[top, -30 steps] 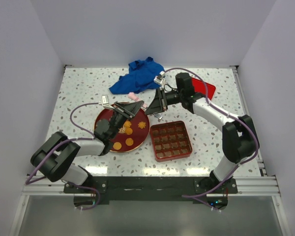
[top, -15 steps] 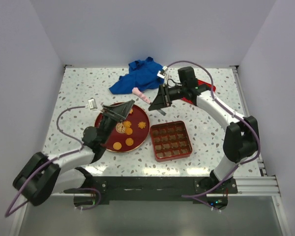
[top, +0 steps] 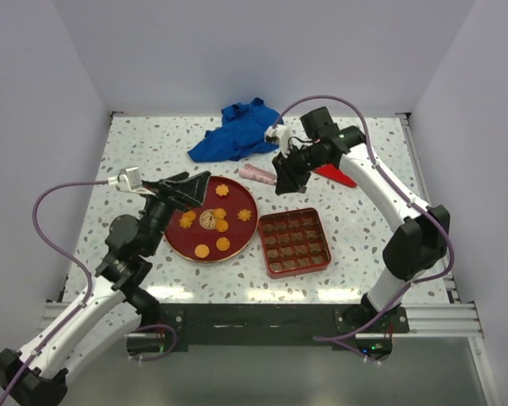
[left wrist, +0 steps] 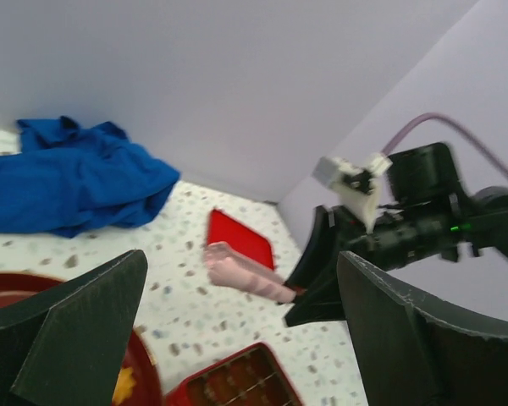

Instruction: Pack the cookies

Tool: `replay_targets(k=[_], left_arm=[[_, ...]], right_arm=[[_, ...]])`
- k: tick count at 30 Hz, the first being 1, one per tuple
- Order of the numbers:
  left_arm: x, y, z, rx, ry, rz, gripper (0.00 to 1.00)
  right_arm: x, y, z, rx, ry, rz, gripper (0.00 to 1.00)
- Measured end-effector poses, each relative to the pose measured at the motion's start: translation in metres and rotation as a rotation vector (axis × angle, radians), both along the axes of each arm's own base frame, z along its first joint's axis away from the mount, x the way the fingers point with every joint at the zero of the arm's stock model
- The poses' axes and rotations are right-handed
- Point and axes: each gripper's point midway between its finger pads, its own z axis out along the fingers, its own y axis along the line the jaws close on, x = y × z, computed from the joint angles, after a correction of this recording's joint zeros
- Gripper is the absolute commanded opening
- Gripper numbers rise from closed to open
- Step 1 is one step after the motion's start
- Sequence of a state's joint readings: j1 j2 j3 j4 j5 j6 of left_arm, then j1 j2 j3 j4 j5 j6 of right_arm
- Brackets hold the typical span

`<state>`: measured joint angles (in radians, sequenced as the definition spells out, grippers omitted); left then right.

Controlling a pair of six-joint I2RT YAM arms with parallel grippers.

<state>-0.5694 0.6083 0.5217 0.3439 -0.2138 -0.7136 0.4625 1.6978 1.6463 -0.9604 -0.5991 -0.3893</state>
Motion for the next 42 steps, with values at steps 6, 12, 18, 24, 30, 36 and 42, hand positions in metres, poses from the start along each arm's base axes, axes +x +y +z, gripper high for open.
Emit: replay_targets(k=[6, 12, 18, 24, 30, 36, 42], left_arm=[[0.001, 0.019, -0.036, 0.175, 0.118, 0.09, 1.0], [-0.003, 0.041, -0.048, 0.298, 0.19, 0.173, 1.0], [-0.011, 0.066, -0.038, 0.355, 0.23, 0.267, 0.99], [-0.023, 0.09, -0.039, 0.381, 0.253, 0.345, 1.0], [-0.03, 0.1, -0.044, 0.393, 0.272, 0.374, 1.0], [-0.033, 0.104, -0.046, 0.395, 0.278, 0.384, 1.0], [-0.033, 0.104, -0.047, 0.395, 0.281, 0.383, 1.0]], right_arm=[[-0.007, 0.007, -0.002, -0.128, -0.127, 0.113, 0.38], [-0.027, 0.031, -0.019, -0.26, -0.219, 0.289, 0.39], [-0.031, 0.051, -0.046, -0.372, -0.255, 0.406, 0.39], [-0.024, 0.062, -0.084, -0.497, -0.248, 0.452, 0.4], [-0.009, 0.067, -0.116, -0.581, -0.23, 0.443, 0.4], [0.003, 0.068, -0.117, -0.602, -0.254, 0.414, 0.4], [0.013, 0.067, -0.113, -0.622, -0.288, 0.389, 0.4]])
